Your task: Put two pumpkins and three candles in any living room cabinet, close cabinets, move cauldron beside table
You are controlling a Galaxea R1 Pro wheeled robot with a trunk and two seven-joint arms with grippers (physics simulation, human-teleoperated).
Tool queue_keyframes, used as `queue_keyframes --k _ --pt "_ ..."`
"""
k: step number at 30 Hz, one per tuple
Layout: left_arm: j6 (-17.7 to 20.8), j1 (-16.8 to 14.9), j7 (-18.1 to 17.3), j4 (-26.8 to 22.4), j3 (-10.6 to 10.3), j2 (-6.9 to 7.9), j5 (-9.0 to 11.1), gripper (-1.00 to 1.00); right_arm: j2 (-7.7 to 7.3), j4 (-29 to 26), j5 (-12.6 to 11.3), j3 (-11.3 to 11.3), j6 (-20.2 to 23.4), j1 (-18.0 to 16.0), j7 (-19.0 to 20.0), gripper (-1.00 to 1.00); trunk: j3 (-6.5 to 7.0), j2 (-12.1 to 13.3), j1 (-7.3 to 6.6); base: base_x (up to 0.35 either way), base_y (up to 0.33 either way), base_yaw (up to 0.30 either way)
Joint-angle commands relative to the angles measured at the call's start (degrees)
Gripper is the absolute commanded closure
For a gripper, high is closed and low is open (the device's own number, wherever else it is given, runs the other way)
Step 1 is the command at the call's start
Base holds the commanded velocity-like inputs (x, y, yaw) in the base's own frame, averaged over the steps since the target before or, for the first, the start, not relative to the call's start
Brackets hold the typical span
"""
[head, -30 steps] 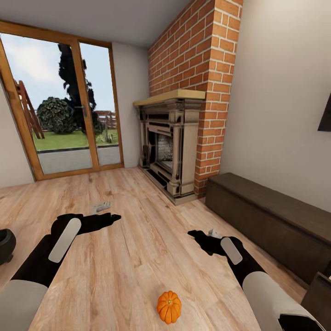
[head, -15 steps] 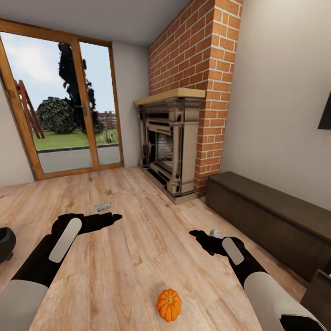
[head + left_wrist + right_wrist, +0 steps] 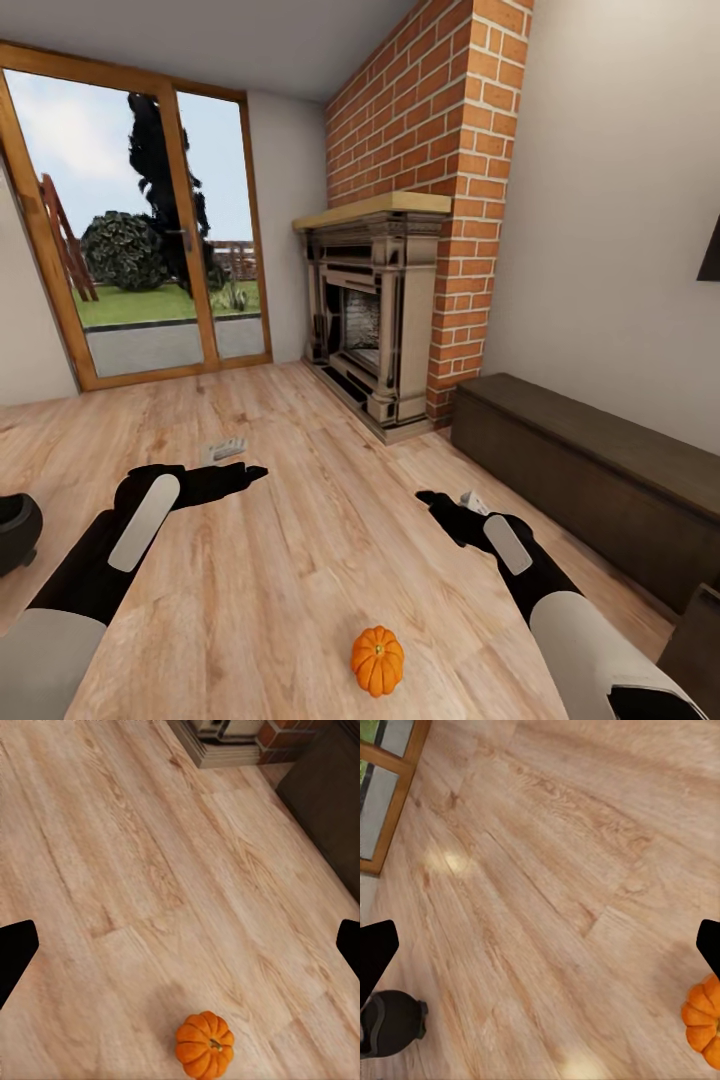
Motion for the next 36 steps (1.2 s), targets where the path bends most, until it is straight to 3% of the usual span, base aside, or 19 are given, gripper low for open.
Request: queue_keyframes --k 1,16,27,31,36 --pt "0.08 -0.04 0.55 -0.07 -0.12 0.06 0.60 -1.00 0.07 -0.04 0.01 -0.43 0.36 -0.03 0.13 -1.00 -0.06 -0.03 -0.01 0.079 0.146 0.000" --pt "0.09 -0.12 0.54 0.28 -0.22 -0.03 0.50 -1.00 0.22 -0.02 -0.07 -0.32 0.25 -0.01 0.20 -1.00 -0.06 -0.03 -0.01 0.200 0.232 0.000" --pt "0.08 -0.04 0.46 -0.38 -0.13 -0.03 0.60 -1.00 -0.25 0.91 -0.03 -0.67 0.22 -0.01 -0.22 -1.00 -0.06 -0.03 -0.01 0.040 0.044 0.000" --pt "0.08 -0.04 0.44 -1.22 -0.13 0.04 0.63 -1.00 -0.36 2.01 0.04 -2.29 0.58 -0.01 -0.51 -1.00 -0.06 -0.03 -0.01 0.003 0.003 0.000" --pt "0.08 -0.04 0.43 -2.56 -0.05 0.28 0.64 -1.00 -0.38 2.64 0.12 -3.22 0.76 -0.01 -0.60 -1.00 -0.96 -2.03 1.09 0.000 0.000 0.000"
